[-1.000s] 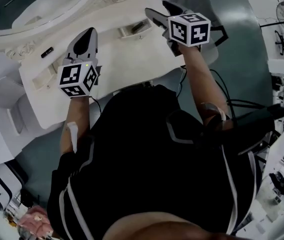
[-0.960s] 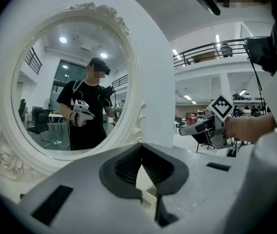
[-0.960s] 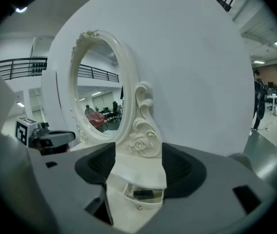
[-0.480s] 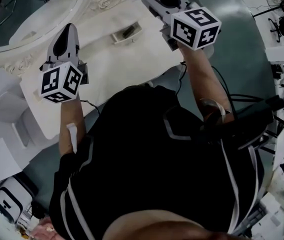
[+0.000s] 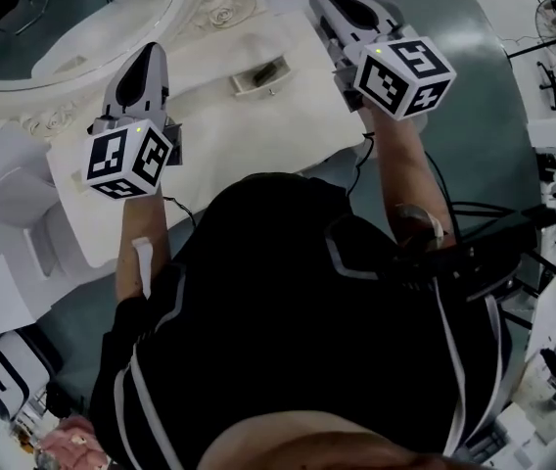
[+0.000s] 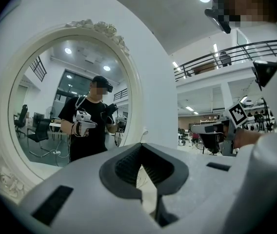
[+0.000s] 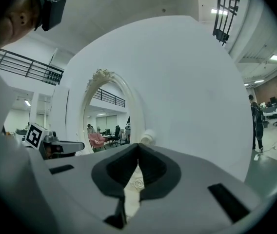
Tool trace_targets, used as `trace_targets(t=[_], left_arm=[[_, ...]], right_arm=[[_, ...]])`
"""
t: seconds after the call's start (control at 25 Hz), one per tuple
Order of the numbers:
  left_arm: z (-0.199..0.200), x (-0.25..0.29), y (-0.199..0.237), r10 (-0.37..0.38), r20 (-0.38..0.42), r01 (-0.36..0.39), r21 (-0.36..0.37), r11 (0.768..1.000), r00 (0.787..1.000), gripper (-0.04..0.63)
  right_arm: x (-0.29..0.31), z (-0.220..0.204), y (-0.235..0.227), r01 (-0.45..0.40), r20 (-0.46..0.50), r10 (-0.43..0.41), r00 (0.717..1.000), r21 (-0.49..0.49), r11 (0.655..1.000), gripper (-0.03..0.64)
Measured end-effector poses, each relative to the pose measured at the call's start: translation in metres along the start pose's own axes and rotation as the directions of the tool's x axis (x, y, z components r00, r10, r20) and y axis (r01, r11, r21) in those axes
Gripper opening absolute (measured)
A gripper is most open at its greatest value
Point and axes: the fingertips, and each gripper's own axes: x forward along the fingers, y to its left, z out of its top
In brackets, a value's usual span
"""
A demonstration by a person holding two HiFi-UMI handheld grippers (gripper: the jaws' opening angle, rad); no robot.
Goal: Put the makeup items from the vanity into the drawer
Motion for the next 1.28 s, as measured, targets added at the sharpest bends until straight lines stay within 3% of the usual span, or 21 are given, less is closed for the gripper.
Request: trace_targets(t=[0.44, 1.28], left_arm=[[0.003, 0.006, 0.005, 0.045, -0.004, -0.045, 0.024, 0.999, 0.999, 0.005], [-0.003, 0.006, 0.001, 0.053, -0.025, -0.052, 0.06, 0.997, 0.998, 0.005]], right_arm=[[0.011, 0.002, -0.006, -0.009, -0.014, 0.008, 1.0, -0.081, 0.997, 0.005], [0.017, 0.0, -0.012, -0.007, -0.027, 0.004, 1.0, -0.088, 0.996, 0.005]])
